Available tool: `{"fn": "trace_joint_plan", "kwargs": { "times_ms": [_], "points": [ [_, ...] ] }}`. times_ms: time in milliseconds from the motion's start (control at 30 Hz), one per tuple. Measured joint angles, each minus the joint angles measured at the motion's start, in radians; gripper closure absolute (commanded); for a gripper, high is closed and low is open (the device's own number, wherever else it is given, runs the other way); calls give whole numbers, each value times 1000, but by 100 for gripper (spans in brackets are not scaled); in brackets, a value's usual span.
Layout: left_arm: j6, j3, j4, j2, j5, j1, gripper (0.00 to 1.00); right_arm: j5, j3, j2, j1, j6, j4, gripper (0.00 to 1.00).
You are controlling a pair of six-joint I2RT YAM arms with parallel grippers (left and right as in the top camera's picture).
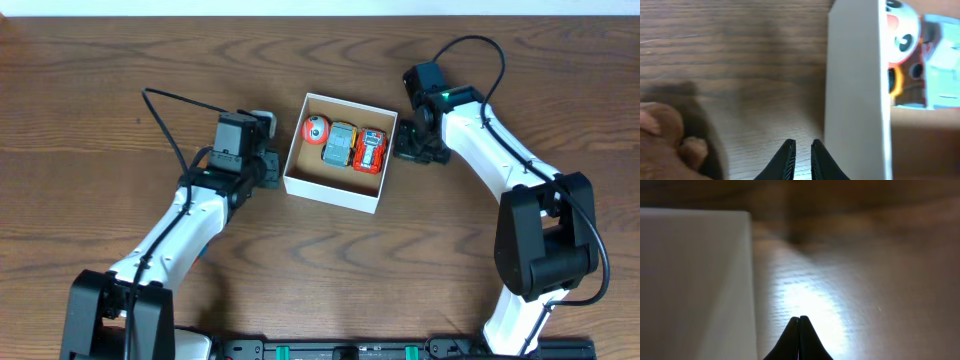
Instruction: Pack container
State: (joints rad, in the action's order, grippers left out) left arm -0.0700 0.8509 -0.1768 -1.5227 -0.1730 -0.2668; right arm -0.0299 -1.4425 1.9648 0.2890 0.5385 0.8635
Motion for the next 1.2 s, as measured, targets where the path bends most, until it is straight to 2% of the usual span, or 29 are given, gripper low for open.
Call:
{"fn": "trace_joint_plan", "kwargs": {
  "times_ms": [367,667,700,733,833,900,933,1000,1067,1100,1167,1200],
  "points": [
    [0,0,-86,0,4,-128,86,-86,0,0,-1,-116,-131,96],
    [-8,0,-108,0,15,-154,85,-98,0,0,-7,-181,-166,96],
    [-8,0,-109,0,15,-154,83,-98,0,0,-7,-185,-169,96],
    [-8,0,-109,0,16,-154,75,-99,0,0,-7,-190,-171,96],
    [-11,0,-112,0,24,-154,75,-97,0,0,-8,-197,-172,94],
    [-11,0,-112,0,26,-153,70,-92,0,0,-8,-203,-172,90],
    [-11,0,-112,1,32,-152,67,-87,0,0,-8,-206,-170,88],
    [-8,0,-112,8,42,-145,55,-72,0,0,-8,-209,-165,85],
    [-13,0,-113,34,59,-131,54,-56,0,0,-8,-211,-151,81],
    [-14,0,-112,54,65,-122,53,-46,0,0,-8,-211,-141,76],
    [-11,0,-114,111,76,-101,37,-22,0,-1,-8,-210,-122,64],
    [-13,0,-119,148,79,-86,21,-10,0,-4,-10,-214,-114,58]
  ]
}}
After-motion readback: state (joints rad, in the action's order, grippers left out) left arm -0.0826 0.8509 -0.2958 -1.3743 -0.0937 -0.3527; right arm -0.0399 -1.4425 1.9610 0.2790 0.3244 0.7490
